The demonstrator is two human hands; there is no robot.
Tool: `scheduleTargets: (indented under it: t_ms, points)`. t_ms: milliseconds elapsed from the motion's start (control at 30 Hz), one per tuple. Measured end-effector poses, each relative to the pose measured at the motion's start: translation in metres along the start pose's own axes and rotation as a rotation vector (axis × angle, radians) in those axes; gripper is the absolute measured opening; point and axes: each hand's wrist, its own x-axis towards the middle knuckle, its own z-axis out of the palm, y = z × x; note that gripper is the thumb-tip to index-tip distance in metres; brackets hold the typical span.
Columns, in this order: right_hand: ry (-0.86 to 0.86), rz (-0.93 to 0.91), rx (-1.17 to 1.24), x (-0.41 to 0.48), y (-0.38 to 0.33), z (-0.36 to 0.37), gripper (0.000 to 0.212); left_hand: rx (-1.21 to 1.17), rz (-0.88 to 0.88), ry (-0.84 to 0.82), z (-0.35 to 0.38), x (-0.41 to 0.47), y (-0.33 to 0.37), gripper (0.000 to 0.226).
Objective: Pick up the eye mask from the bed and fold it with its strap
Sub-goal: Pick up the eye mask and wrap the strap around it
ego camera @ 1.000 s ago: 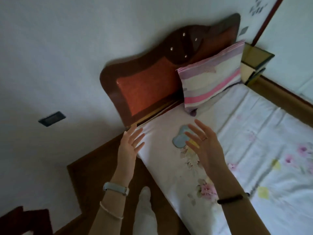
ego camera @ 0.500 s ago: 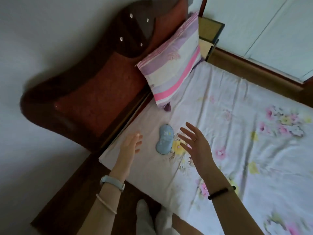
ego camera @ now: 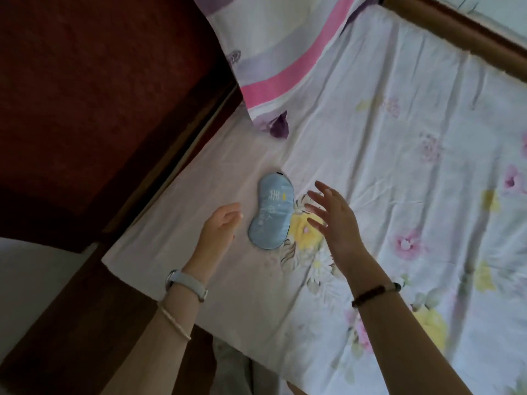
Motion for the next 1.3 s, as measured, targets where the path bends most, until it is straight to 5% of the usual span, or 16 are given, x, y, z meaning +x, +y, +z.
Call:
scheduleTargets:
  t_ms: [333, 633, 800, 1100, 1300]
  points:
    - [-0.083, -0.02, -0.011, 0.101, 0.07, 0.008, 0.037, 0.468, 0.303, 0.069, 0.04, 0.042, -0.064, 0.044]
    - [-0.109, -0.039, -0.155, 0.12, 0.072, 0.028, 0.05, 0.369, 0.22, 0.103, 0.053, 0.036, -0.068, 0.021]
    - [-0.235, 0.066, -0.048, 0.1, 0.05, 0.022, 0.037, 0.358, 0.171, 0.039, 0.044, 0.021, -0.055, 0.014]
    - [-0.214, -0.205, -0.077, -0.01, -0.054, -0.014, 0.007, 0.227, 0.237, -0.04, 0.029, -0.052, 0.039, 0.006]
    - [-0.176, -0.476, -0.116, -0.094, -0.142, -0.031, 0.023, -0.067, 0.192, -0.013, 0.03, -0.117, 0.113, 0.011]
